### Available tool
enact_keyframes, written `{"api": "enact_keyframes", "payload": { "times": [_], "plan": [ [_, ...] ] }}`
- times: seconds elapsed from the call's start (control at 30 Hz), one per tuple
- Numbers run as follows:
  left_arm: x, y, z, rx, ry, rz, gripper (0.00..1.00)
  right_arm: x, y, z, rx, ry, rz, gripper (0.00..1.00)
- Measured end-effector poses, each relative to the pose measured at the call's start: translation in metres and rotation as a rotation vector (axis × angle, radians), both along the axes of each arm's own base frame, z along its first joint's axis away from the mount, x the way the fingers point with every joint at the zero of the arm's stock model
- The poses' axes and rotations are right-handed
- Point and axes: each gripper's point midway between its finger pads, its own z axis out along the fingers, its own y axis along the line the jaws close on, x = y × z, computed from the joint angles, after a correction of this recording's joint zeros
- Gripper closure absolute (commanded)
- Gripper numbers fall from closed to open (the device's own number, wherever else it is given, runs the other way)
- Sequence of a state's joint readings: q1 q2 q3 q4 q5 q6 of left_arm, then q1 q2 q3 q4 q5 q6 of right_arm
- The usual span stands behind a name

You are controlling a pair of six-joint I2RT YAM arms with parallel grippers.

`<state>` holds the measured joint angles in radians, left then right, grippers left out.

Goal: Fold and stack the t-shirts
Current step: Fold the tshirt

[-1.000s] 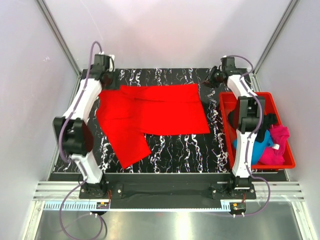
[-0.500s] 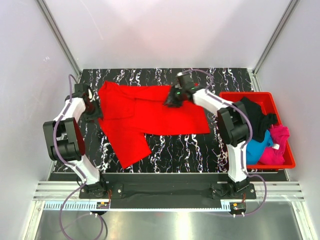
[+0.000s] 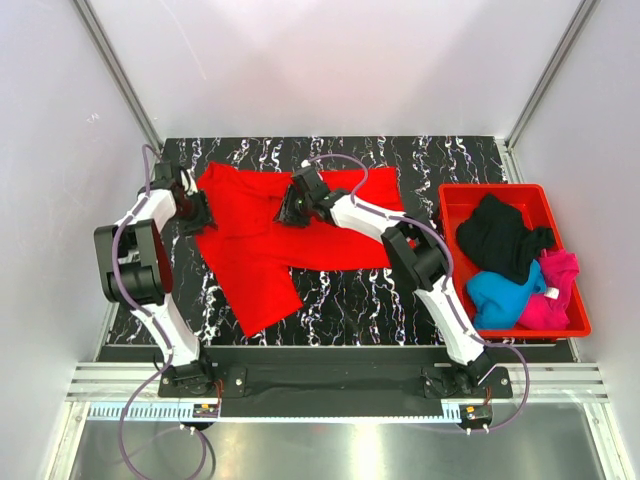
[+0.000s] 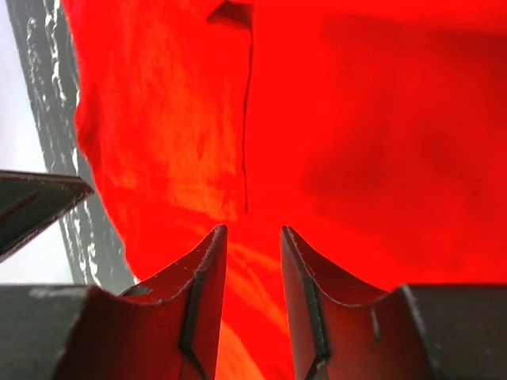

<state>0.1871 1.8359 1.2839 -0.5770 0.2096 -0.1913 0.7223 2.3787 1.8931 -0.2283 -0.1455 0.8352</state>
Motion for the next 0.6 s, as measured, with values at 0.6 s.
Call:
{"api": "enact_keyframes", "payload": {
  "times": [0.6],
  "plan": [
    [0.004, -0.004, -0.015, -0.033, 0.028, -0.01, 0.65, -0.008, 0.042, -0.021, -0.037, -0.042, 0.039, 0.64]
  ]
}}
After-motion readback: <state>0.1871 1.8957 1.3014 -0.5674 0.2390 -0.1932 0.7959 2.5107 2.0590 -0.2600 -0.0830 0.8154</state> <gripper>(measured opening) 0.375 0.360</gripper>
